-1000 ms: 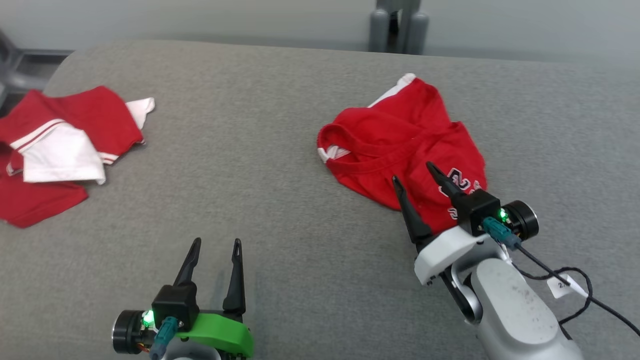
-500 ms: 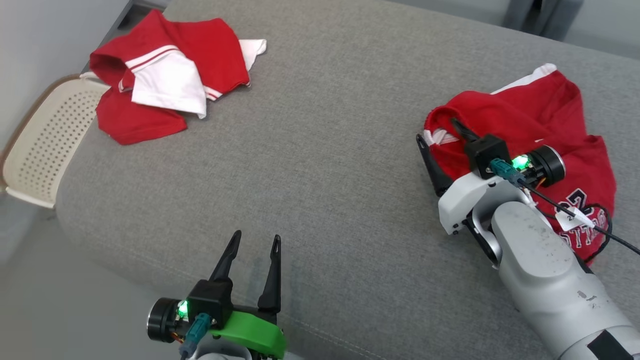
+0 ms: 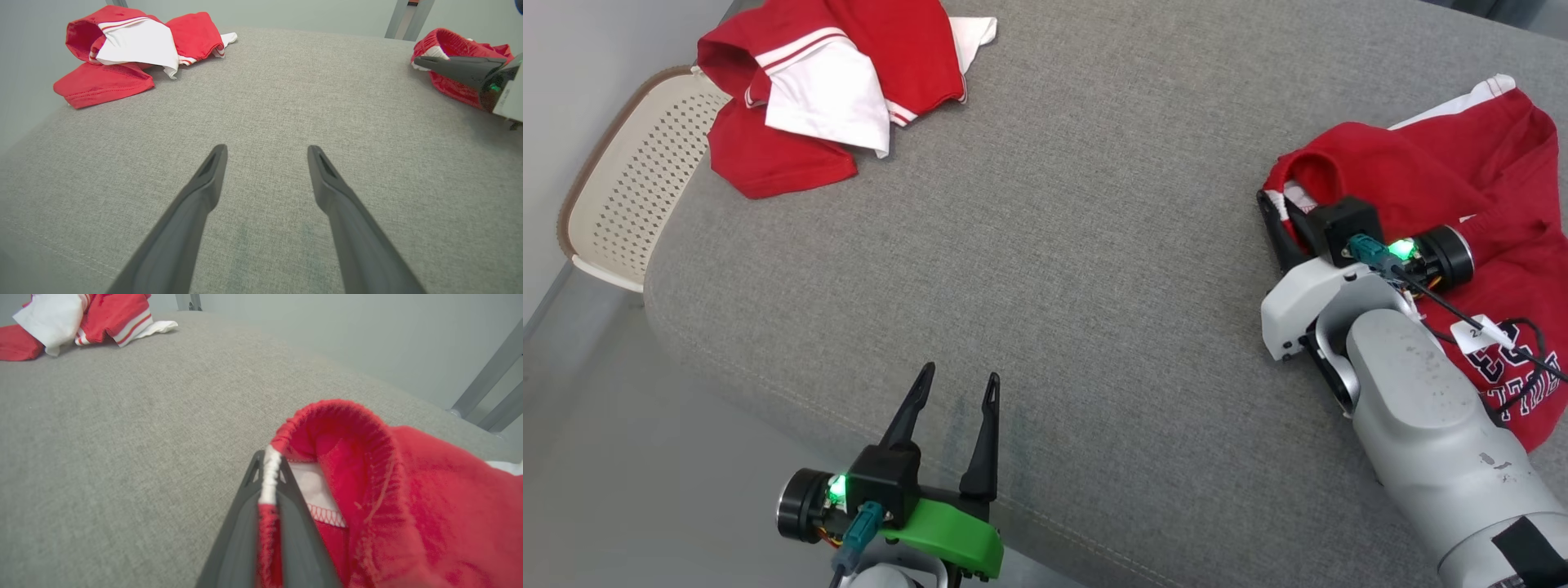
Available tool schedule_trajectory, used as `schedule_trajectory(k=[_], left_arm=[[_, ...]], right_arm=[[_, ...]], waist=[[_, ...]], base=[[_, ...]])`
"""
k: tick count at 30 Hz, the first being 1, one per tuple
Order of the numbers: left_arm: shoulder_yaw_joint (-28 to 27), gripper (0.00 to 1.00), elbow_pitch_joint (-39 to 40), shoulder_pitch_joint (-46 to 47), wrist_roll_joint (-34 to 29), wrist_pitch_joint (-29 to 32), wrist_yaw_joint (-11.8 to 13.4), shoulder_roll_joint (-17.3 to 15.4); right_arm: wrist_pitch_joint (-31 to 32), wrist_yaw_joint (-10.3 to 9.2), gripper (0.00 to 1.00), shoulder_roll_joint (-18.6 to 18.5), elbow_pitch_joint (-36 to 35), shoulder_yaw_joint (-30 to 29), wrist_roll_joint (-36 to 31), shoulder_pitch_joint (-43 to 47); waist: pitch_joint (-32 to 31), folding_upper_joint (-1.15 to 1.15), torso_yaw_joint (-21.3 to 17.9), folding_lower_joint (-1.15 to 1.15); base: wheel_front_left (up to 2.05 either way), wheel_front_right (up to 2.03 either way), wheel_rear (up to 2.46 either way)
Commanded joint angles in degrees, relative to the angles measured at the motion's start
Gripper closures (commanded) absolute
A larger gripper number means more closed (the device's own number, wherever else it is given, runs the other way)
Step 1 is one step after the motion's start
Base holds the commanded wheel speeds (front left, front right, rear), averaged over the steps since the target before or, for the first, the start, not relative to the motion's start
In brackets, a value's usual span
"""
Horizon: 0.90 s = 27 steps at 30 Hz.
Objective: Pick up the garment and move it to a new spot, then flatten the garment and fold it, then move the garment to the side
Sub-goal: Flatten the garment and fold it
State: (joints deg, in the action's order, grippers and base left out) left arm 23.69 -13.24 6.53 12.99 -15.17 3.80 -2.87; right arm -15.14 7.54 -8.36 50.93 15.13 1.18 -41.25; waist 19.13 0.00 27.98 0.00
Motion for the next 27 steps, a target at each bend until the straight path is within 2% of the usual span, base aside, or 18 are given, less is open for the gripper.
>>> schedule_trajectory(k=[1, 6, 12, 18, 21, 27], left_arm=[[0.20, 0.00, -0.05, 0.72, -0.79, 0.04, -0.08, -0.08], [0.88, 0.00, -0.51, 0.66, -0.82, 0.03, -0.28, -0.08], [2.41, 0.00, -1.57, 1.35, -1.33, 0.03, -1.11, -0.10], [0.89, 0.00, -2.60, -0.36, -2.01, 0.03, -1.46, -0.10], [-0.47, 0.00, -2.70, -1.57, -2.52, 0.03, -1.40, -0.09], [-4.06, 0.00, -1.80, -2.33, -2.60, 0.03, -1.48, -0.09]], right_arm=[[-0.01, -0.10, 1.00, -0.16, -1.77, -0.60, 0.34, 0.11], [-0.01, -0.10, 1.00, 0.36, -9.82, -0.29, 1.74, -1.37], [-0.01, -0.10, 1.00, -2.38, -19.67, 1.28, 3.22, -9.64], [-0.01, -0.10, 1.00, -4.26, -27.60, 3.66, 6.50, -16.68], [0.00, -0.10, 1.00, -4.49, -31.54, 5.37, 8.50, -14.17], [-0.01, -0.10, 1.00, -7.31, -35.09, 8.13, 11.79, 1.00]], waist=[[-0.26, 0.00, -0.30, 0.00], [-1.20, 0.00, -1.03, 0.00], [-4.17, 0.00, -0.50, 0.00], [-7.41, 0.00, -1.39, 0.00], [-8.64, 0.00, -3.27, 0.00], [-9.93, 0.00, -9.49, 0.00]], base=[[0.00, 0.00, 0.00], [0.00, 0.00, 0.00], [0.00, 0.00, 0.00], [0.00, 0.00, 0.00], [0.00, 0.00, 0.00], [0.00, 0.00, 0.00]])
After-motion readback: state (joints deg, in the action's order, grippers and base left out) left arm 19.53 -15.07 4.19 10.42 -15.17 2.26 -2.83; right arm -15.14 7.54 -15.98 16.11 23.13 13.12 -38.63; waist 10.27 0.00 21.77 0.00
